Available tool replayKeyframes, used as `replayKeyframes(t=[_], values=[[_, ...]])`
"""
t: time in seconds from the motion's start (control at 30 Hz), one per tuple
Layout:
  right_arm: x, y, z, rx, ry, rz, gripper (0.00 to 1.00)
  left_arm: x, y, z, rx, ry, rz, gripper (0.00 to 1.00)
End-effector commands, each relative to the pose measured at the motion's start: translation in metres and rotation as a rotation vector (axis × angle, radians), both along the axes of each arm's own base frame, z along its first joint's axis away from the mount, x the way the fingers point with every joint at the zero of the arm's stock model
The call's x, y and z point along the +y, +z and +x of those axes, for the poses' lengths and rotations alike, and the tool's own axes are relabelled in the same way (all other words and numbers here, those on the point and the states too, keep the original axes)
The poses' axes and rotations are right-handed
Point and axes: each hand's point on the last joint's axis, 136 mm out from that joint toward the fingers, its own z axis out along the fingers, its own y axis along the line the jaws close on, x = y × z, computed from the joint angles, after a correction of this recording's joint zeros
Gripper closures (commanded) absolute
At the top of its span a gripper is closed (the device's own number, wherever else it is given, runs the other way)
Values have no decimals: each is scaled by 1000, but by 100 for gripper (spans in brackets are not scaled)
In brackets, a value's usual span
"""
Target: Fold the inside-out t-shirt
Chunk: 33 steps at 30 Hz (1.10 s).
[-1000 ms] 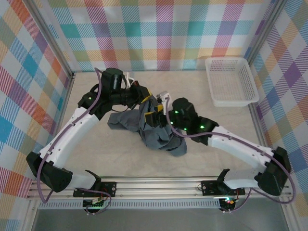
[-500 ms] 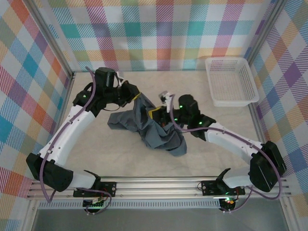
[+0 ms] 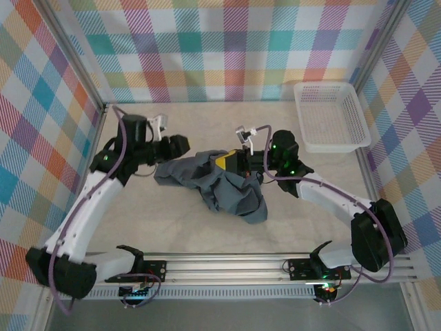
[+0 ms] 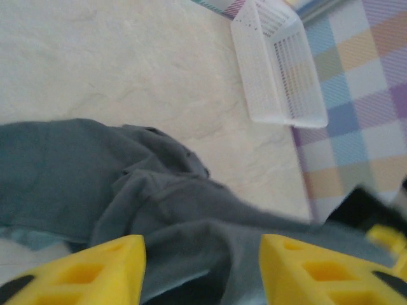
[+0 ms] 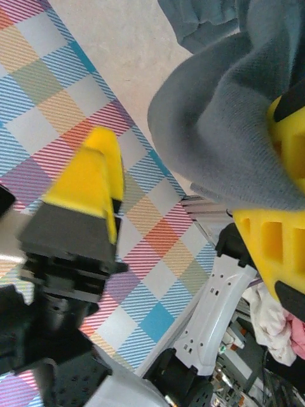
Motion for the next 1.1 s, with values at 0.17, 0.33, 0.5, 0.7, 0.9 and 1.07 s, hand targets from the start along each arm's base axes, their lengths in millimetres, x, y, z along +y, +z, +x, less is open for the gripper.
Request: replayKeyframes(t=[0.17,0.33,0.5,0.7,0.9,1.07], values=[[4,17,2,-11,41,9,100,-52,-5,-31,-124,-224,-183,86],[5,16,5,2,33,8,100,-86,-34,-39,-3,-286,-186,88],[5,21,4,7,34,16,100,-69,-42,-11,-49,-103,-113,69],[5,25,4,5,36,27,100,-68,-36,8,-107,-42,-127,43],[6,29,-3,20,78,46,100,-56,-42,28,-139,69,-79,36],[6,27,-6,29,83,37,100,-61,-27,28,-201,29,-87,53]])
